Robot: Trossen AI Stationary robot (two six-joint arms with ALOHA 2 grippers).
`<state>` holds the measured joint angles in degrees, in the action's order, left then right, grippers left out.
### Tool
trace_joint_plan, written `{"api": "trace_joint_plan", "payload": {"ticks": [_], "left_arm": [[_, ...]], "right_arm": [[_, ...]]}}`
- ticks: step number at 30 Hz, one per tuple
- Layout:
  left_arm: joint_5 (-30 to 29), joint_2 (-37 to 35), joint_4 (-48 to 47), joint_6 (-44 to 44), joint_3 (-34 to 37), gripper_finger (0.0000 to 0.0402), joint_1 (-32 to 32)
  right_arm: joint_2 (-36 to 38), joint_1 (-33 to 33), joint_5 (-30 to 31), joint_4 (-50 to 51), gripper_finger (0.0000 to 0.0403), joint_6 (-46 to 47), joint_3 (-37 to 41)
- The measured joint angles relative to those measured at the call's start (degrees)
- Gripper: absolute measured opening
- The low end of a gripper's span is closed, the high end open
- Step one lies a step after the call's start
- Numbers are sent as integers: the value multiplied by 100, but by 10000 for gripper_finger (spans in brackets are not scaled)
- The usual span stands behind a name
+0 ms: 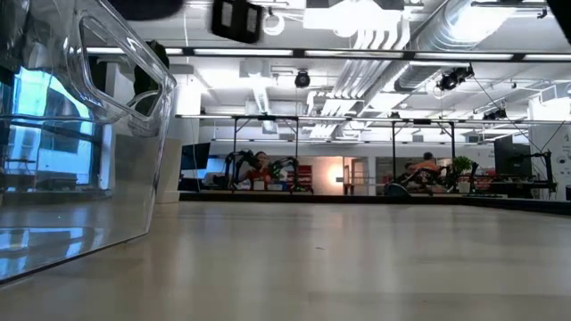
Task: Nest measuring cups in basket
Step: Put the nested measuring cups into the transparent bin
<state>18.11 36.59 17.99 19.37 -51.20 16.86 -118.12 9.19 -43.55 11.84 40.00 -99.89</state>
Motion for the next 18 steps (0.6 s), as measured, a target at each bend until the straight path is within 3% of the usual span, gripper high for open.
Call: {"api": "trace_joint_plan", "payload": {"ticks": [6, 12, 18], "left_arm": [[0, -279, -374, -42, 0, 0, 0], [11, -289, -370, 349, 0, 0, -2], [90, -285, -368, 443, 0, 0, -2]], "right_arm": [[-1473, 219, -24, -7, 57, 454, -2044], [-2590, 260, -42, 585, 57, 399, -3461], [-2754, 300, -112, 787, 57, 79, -2997]]}}
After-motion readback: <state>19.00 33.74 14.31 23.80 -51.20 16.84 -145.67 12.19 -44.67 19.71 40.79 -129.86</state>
